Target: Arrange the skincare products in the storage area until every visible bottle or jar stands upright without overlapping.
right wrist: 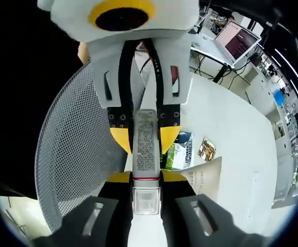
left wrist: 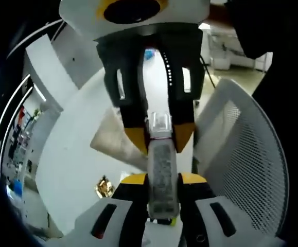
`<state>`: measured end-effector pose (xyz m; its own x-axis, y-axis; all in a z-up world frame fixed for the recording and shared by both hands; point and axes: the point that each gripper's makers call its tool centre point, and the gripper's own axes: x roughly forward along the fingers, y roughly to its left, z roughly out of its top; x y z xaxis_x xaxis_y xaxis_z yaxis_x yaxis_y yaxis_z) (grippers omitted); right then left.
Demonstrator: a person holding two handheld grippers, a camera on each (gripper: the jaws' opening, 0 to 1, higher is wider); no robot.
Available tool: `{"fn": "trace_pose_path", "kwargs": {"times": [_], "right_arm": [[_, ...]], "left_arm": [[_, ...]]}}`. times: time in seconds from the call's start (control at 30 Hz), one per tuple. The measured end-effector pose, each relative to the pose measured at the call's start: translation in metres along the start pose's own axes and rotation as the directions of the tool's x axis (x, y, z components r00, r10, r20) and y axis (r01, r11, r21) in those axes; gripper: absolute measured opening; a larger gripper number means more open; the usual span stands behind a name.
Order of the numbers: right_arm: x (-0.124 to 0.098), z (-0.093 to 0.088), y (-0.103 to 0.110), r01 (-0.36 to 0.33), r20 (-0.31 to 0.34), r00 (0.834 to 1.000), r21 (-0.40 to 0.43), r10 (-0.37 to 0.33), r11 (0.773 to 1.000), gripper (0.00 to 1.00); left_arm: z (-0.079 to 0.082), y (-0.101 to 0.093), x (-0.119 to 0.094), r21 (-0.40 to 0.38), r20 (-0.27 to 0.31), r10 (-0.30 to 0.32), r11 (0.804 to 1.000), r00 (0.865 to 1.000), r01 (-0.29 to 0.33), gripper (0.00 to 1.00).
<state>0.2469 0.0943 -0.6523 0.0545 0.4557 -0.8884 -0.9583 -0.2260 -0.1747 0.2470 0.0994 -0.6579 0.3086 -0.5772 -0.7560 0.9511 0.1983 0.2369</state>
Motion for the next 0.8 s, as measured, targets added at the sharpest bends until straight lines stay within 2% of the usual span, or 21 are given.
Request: {"fn": "trace_pose_path", "kwargs": {"times": [0.27,0.33,0.37,0.4,0.57,0.8], "right_arm": [[0.001,-0.002,-0.001,0.009,0.0,1.0,0.003,-0.009,1.0,0.19],[0.002,-0.003,-0.001,0.01,0.004,1.0,0.004,-0.01,1.0,0.19],[0.003,-0.004,-0.002,0.017,0.013,1.0,-0.003,-0.017,1.0,0.19],[0.002,-0.005,-0.002,0.016,0.016,1.0,0.0,-0.016,1.0,0.19],[0.0,-0.005,0.001,0.016,0.048,0.999,0.024,-0.017,1.0,0.2],[0.0,-0.01,0.005,0.015,0.063,0.998,0.053,-0.018,0.998,0.22]], "left_arm": [[-0.002,0.003,0.001,-0.008,-0.001,0.014,1.0,1.0,-0.014,0.19],[-0.002,0.003,0.001,-0.061,0.002,0.009,0.998,1.0,-0.009,0.18],[-0.001,0.005,0.0,-0.024,0.01,0.022,0.999,1.0,-0.022,0.18],[-0.001,0.004,0.0,-0.026,0.015,0.022,0.999,1.0,-0.021,0.18],[0.005,0.001,-0.003,-0.085,0.067,0.006,0.996,0.998,-0.001,0.17],[0.009,-0.003,-0.005,-0.103,0.098,-0.014,0.994,0.995,0.024,0.17]]}}
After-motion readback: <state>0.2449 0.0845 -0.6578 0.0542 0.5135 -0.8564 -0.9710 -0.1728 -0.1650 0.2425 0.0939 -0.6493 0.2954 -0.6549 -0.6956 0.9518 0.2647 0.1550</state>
